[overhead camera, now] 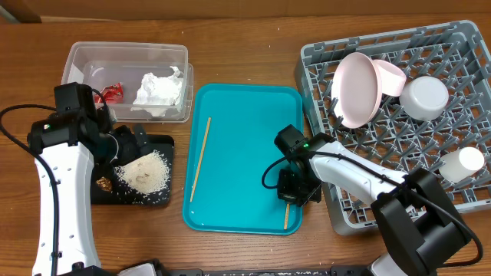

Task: Sort waste into correct bins and load items into the dishwasher
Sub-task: 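Carry the chopstick with right gripper and drop it in the rack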

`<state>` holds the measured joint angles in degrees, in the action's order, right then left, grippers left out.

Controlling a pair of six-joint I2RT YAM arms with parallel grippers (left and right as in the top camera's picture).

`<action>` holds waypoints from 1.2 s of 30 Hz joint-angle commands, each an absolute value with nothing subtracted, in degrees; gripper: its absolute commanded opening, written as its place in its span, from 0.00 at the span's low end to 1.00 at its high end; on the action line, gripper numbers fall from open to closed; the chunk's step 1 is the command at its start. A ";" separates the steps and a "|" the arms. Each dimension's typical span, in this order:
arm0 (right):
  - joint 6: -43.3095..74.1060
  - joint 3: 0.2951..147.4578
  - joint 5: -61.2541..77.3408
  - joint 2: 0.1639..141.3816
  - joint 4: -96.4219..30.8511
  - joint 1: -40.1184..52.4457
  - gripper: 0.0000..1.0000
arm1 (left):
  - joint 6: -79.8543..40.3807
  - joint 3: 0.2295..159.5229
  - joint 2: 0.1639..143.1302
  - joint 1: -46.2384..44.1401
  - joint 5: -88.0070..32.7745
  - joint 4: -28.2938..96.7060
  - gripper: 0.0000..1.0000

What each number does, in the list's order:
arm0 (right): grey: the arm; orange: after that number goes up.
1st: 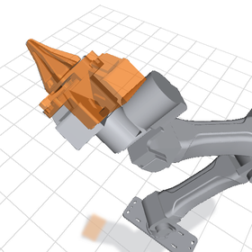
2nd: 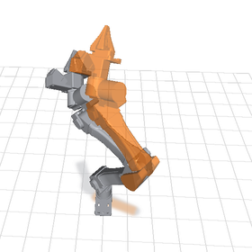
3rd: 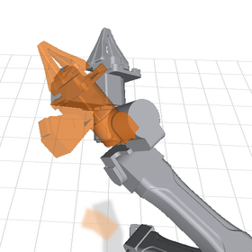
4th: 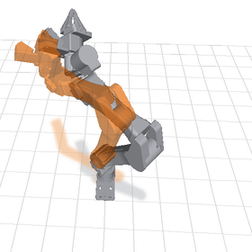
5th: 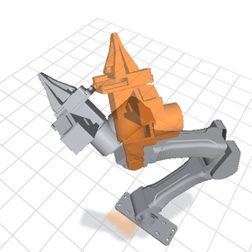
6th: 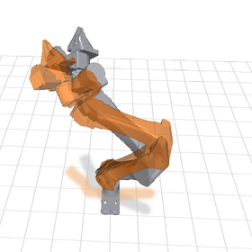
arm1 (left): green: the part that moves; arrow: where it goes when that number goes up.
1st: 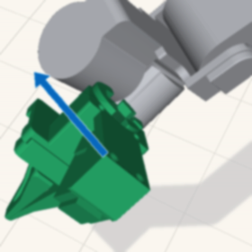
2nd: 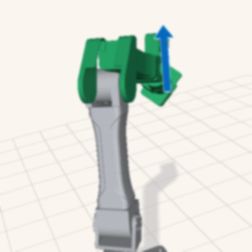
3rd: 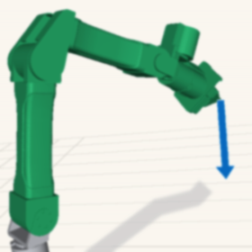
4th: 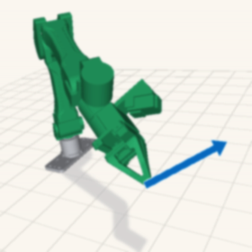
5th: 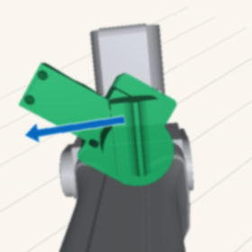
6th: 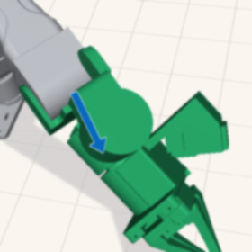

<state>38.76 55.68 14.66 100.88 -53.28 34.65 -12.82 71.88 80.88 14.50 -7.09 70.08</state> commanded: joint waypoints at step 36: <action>8.49 72.42 -9.06 89.71 -79.81 18.72 0.04 | -11.14 72.53 80.66 14.61 -7.07 70.02 1.00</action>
<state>10.00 75.16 -6.46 90.48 -80.49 19.33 -12.82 71.88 80.88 14.50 -7.07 70.08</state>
